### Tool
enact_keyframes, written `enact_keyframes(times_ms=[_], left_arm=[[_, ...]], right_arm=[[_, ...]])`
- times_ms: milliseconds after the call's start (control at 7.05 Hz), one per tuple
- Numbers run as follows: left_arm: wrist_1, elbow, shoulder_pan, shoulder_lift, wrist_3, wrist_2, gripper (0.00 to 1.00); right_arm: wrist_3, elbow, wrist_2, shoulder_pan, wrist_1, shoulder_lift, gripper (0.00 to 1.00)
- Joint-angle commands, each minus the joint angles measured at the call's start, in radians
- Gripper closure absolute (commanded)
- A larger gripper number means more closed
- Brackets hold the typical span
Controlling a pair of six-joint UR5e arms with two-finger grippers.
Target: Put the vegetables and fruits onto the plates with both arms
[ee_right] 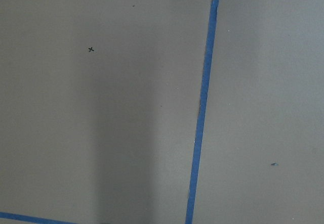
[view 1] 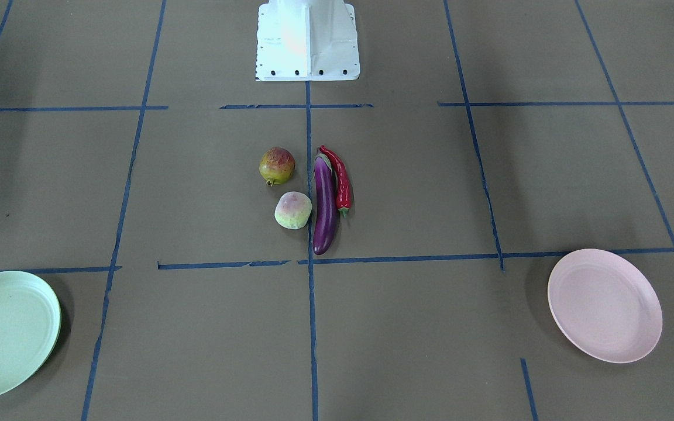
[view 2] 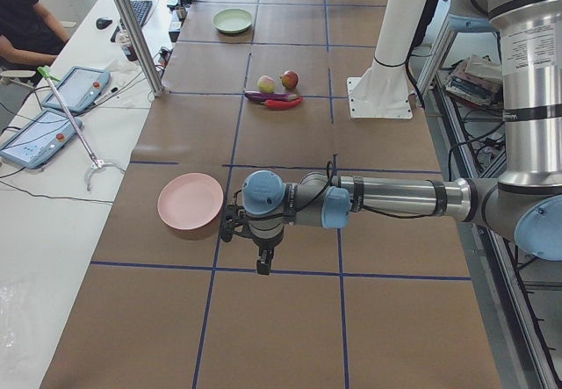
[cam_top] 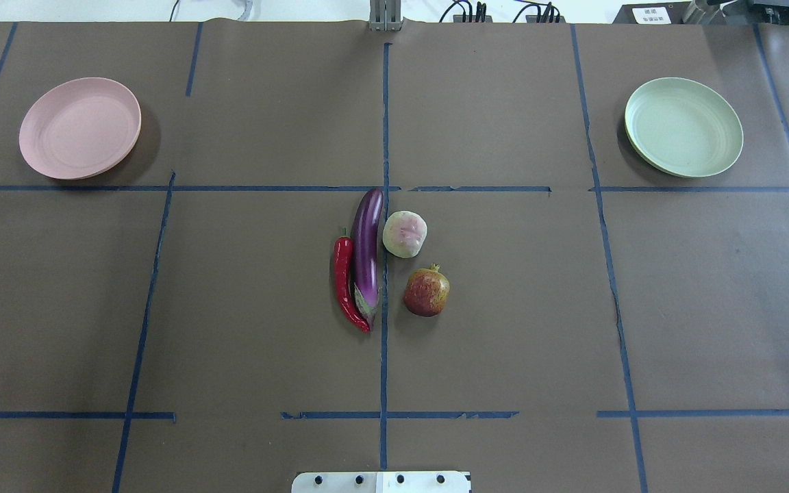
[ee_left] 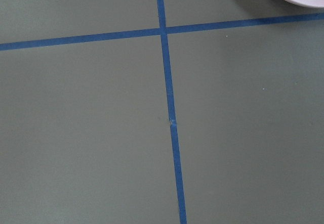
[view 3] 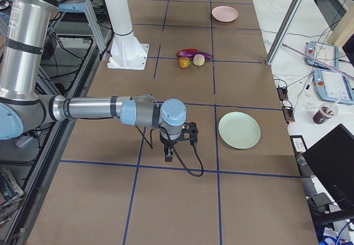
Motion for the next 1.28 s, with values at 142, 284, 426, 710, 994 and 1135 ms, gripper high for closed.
enact_keyframes(times_ms=[142,284,426,710,994,1135], left_arm=[[0.001,-0.001,0.006,0.003,-0.002,0.000,0.00],[0.000,0.001,0.006,0.005,-0.003,0.009,0.00],[0.000,0.002,0.006,0.005,-0.005,0.009,0.00],[-0.005,-0.001,0.006,0.006,-0.008,-0.001,0.00],[-0.005,-0.001,0.005,0.014,-0.009,-0.003,0.00],[-0.006,0.002,0.006,0.014,-0.009,-0.001,0.00]], right_arm=[[-0.002,0.000,0.000,0.000,0.000,-0.001,0.00],[-0.003,-0.001,0.000,0.000,0.002,-0.001,0.00],[-0.005,-0.001,-0.001,0.000,0.002,-0.001,0.00],[-0.005,-0.001,-0.003,0.000,0.002,0.001,0.00],[-0.005,-0.004,-0.003,0.000,0.000,0.001,0.00],[-0.005,-0.003,-0.003,-0.003,0.003,0.005,0.00]])
